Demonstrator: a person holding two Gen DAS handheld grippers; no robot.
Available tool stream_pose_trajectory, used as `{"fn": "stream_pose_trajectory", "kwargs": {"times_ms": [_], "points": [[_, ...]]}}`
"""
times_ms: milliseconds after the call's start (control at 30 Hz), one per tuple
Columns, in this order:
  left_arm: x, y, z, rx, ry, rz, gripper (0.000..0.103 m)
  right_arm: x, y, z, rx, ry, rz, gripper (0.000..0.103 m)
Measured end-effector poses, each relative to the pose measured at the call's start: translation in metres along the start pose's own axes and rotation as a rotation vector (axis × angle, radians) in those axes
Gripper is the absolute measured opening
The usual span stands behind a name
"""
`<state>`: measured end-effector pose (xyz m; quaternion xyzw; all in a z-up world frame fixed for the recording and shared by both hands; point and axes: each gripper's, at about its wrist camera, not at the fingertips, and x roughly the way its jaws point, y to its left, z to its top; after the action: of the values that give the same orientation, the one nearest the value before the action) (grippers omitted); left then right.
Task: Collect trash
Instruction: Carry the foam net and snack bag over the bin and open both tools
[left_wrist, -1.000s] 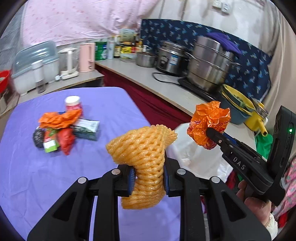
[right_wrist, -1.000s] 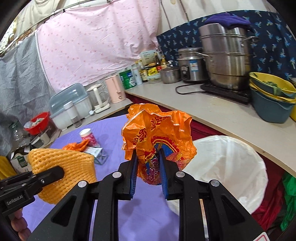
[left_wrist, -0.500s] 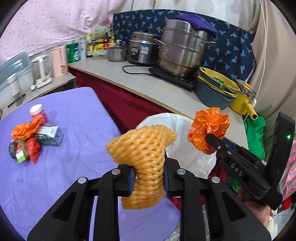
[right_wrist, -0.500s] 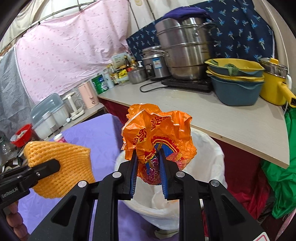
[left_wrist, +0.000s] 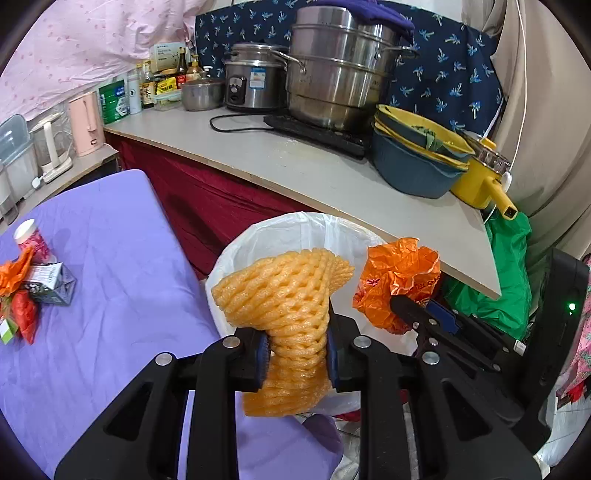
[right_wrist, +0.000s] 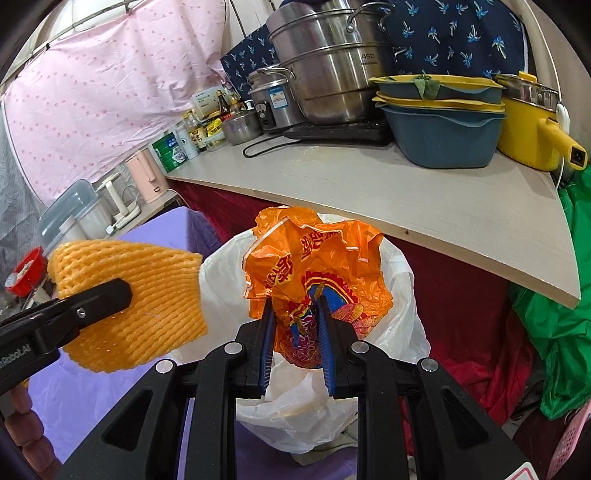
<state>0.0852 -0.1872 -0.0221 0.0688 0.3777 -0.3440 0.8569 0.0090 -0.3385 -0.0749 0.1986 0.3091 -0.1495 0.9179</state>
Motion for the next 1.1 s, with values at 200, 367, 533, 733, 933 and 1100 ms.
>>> {"fn": "stream_pose_trajectory", "kwargs": {"times_ms": [200,367,533,733,933,1100], "points": [[0.019,-0.002,0.004,-0.003,0.025,0.009,0.023,0.009,-0.003,0.0,0.006,0.012,-0.002,0.021],[0.031,-0.005,0.006,0.0,0.043,0.003,0.026,0.018,-0.003,0.001,0.008,0.025,-0.006,0.022],[0.037,-0.008,0.008,0.002,0.046,0.018,0.035,0.02,-0.001,0.003,0.008,0.017,-0.007,0.031],[0.038,-0.004,0.008,-0.003,0.048,0.034,0.051,0.02,0.002,0.006,-0.002,0.009,-0.004,0.033],[0.036,0.005,0.009,-0.019,0.035,0.049,0.064,0.017,0.001,0.01,-0.002,-0.004,-0.006,0.042],[0.033,0.011,0.012,-0.036,0.028,0.057,0.064,0.013,0.0,0.014,0.006,-0.021,-0.01,0.042]]}}
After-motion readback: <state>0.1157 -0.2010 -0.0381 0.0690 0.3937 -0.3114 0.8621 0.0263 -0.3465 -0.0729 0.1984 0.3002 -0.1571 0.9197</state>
